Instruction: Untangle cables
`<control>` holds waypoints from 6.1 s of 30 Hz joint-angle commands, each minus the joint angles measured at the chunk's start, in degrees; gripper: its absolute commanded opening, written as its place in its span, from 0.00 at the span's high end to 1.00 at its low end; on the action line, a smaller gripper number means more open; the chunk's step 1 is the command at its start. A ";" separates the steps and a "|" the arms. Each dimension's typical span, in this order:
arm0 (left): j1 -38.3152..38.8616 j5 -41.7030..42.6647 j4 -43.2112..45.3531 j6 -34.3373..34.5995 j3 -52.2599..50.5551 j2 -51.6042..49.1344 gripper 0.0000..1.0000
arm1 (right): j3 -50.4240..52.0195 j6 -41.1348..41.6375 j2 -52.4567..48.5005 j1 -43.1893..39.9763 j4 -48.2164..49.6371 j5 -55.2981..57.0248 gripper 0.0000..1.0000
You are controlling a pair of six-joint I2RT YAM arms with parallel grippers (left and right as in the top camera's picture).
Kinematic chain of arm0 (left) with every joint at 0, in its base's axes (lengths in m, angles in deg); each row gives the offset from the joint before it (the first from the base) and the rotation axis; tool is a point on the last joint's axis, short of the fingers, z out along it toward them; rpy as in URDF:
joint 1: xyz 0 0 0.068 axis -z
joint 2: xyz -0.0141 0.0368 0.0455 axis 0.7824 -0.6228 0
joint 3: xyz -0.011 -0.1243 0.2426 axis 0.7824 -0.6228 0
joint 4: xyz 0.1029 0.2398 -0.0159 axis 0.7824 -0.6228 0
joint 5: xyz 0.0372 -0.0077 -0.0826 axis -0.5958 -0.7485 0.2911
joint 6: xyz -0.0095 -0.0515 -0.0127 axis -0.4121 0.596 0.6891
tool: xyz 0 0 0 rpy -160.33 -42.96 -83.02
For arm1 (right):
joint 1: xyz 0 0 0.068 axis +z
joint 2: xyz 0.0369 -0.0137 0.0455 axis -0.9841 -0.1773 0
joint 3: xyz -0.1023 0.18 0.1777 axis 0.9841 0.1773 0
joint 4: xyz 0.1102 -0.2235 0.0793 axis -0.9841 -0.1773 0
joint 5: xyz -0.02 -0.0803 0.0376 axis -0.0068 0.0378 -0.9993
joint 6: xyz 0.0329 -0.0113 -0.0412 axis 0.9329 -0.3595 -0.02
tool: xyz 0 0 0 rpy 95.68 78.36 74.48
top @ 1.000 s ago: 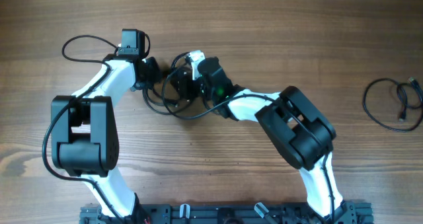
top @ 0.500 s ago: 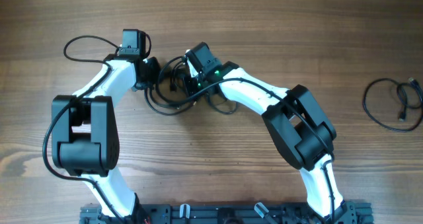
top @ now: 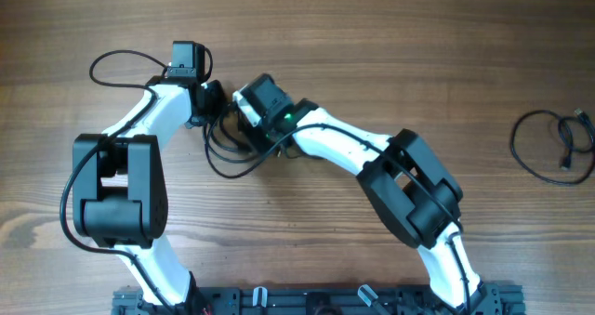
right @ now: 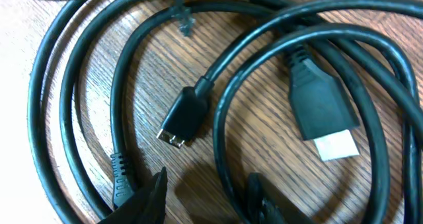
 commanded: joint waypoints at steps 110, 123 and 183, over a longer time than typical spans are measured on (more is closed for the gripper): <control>0.59 0.48 -2.58 -14.97 -0.09 -3.21 0.42 | 1.90 1.66 -0.46 -1.81 -4.66 8.87 0.74; 0.76 0.98 -2.34 -14.95 -0.09 -3.21 0.42 | 0.02 6.64 5.66 -7.26 -6.51 -11.96 0.96; 0.92 1.60 -1.62 -14.95 -0.09 -3.21 0.43 | 1.97 13.73 2.75 -14.34 -9.07 -32.74 0.96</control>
